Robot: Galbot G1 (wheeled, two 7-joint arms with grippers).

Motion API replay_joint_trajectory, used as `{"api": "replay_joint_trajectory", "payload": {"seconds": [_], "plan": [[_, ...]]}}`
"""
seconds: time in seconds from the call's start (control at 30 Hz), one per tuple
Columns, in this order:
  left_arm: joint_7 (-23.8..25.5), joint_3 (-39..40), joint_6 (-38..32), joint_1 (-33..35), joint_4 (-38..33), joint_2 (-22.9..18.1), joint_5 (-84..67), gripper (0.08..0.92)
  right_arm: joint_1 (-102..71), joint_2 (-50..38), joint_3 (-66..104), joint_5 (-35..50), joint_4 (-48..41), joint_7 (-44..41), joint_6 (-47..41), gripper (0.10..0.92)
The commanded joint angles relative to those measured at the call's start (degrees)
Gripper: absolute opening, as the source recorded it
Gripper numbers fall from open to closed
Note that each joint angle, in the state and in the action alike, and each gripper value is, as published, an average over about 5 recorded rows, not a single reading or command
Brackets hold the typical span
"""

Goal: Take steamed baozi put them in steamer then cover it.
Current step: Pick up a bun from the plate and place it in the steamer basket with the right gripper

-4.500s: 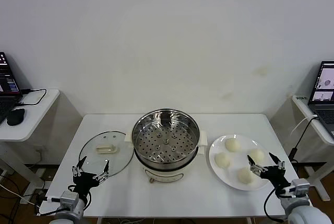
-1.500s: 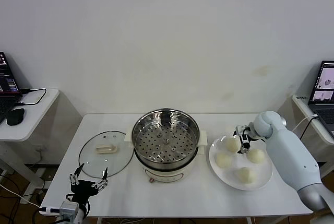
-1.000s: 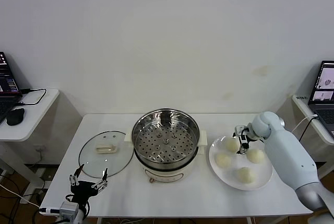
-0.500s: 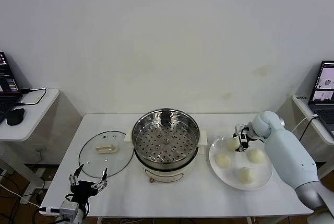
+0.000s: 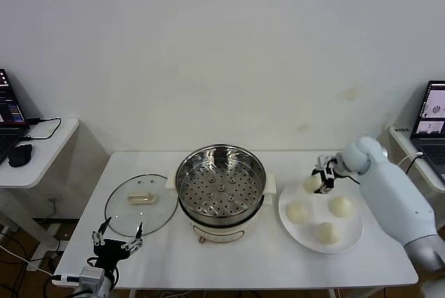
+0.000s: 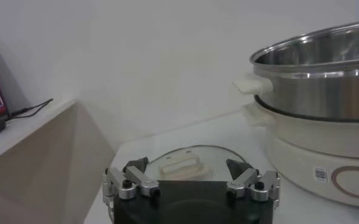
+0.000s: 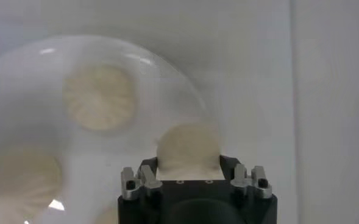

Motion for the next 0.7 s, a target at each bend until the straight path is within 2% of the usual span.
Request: {"api": "replay_joint_trajectory", "payload": {"seconds": [0.03, 0.1, 0.23, 0.33, 0.43, 0.7], "plan": [[-0.04, -0.01, 0.15, -0.02, -0.06, 0.03, 0.03, 0.823, 22.85, -0.1, -16.74, 20.09, -0.55, -5.39, 0.69, 0.642], [-0.21, -0.07, 0.31, 0.0, -0.2, 0.19, 0.04, 0.823, 26.99, 2.98, -19.32, 23.19, -4.76, -7.03, 5.33, 0.641], [-0.45, -0.11, 0.48, 0.33, -0.75, 0.25, 0.24, 0.823, 33.48, 12.89, -23.51, 28.01, -16.81, -9.0, 20.88, 0.637], [-0.71, -0.04, 0.5, 0.56, -0.96, -0.12, 0.43, 0.823, 35.76, 19.53, -24.82, 28.15, -23.1, -9.07, 33.09, 0.64], [-0.98, -0.05, 0.45, 0.73, -1.09, -0.44, 0.42, 0.823, 35.73, 22.93, -25.5, 23.95, -22.67, -8.01, 40.41, 0.643], [-1.47, -0.89, 0.46, 0.9, -0.52, -0.33, 0.31, 0.823, 34.68, 26.51, -27.77, 8.4, -16.83, -3.78, 50.35, 0.648]]}}
